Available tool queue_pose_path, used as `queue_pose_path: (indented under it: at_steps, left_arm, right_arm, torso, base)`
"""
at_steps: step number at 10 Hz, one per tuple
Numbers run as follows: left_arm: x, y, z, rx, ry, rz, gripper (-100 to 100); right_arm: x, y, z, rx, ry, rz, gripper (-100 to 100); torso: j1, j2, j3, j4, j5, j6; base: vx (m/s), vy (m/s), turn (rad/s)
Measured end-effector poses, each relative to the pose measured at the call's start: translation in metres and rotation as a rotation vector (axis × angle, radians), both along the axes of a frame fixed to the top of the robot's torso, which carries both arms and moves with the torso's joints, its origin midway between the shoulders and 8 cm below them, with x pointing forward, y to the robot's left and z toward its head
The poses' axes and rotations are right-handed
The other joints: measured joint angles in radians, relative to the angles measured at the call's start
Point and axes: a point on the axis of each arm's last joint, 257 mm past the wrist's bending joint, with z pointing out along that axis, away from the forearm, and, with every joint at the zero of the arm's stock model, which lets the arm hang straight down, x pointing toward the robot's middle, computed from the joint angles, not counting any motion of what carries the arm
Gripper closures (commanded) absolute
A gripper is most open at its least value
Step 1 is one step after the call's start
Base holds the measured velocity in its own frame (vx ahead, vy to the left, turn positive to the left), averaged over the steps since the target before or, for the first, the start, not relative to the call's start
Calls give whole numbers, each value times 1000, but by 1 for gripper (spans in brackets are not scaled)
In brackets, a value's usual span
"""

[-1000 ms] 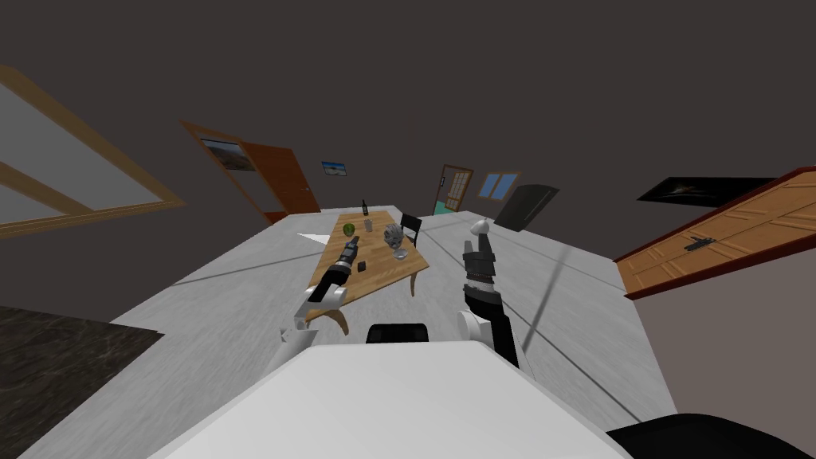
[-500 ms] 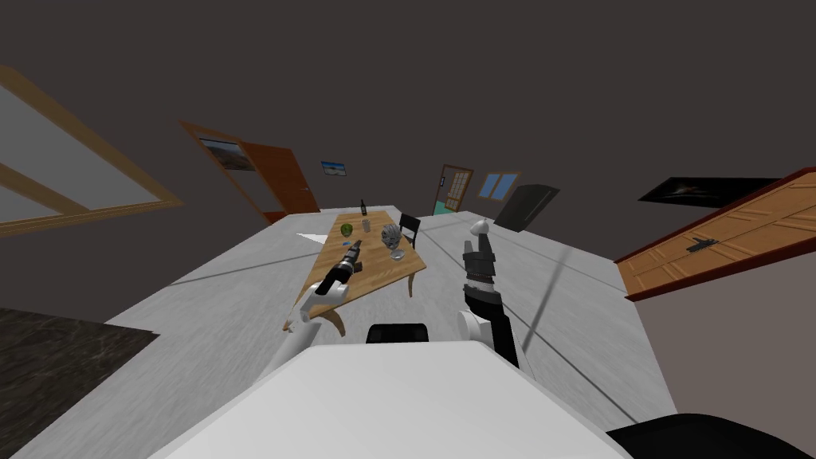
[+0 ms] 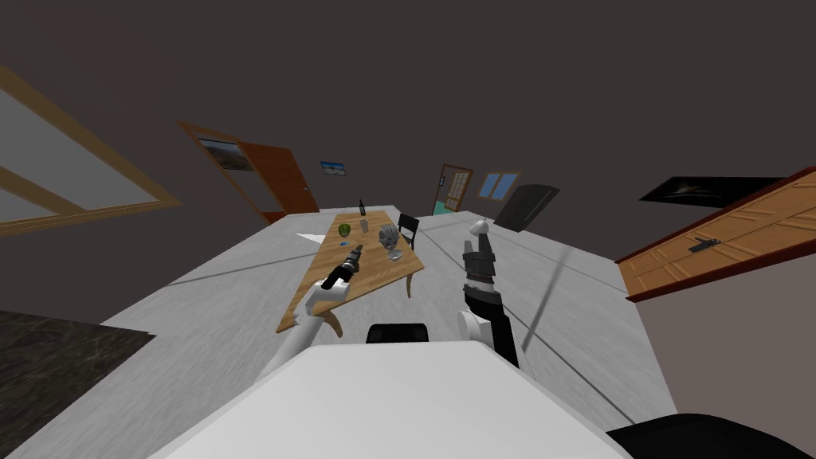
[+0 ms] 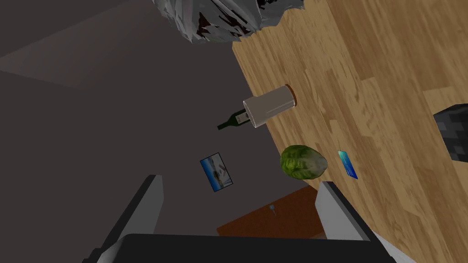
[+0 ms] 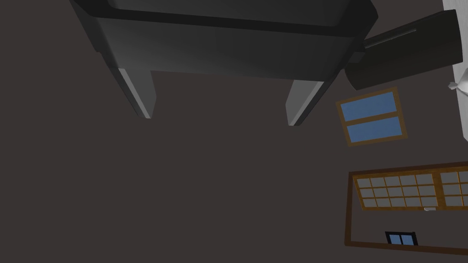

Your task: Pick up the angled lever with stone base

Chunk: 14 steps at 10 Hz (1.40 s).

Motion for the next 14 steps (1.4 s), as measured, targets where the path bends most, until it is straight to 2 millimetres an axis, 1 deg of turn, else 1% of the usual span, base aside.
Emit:
queue_pose_path:
  at_steps: [1,3,5,9,12,14]
  left_arm:
    - [3,5,-7,10,32,5,-100]
    - [4,9,-29,24,100,16,-100]
    - [5,14,-45,41,165,27,-100]
    - [-1,29,-80,72,290,47,-100]
    - [-5,37,-99,93,370,58,-100]
    - [-8,43,-116,114,443,67,-100]
  right_arm:
    - [0,0,0,0,0,0,0]
    - [0,0,0,0,0,0,0]
    - [0,0,0,0,0,0,0]
    - [0,0,0,0,0,0,0]
    - [0,0,0,0,0,0,0]
    - [0,0,0,0,0,0,0]
  torso:
    - [0,-1,0,0,0,0]
    - [0,0,0,0,0,0]
    - [0,0,0,0,0,0]
    - [2,0,0,0,0,0]
    - [2,0,0,0,0,0]
    - [2,-1,0,0,1,0]
  base:
    - [18,-41,1]
    - [12,-44,1]
    - [10,-43,2]
    - [13,-28,2]
    - [13,-21,3]
    - [25,-18,4]
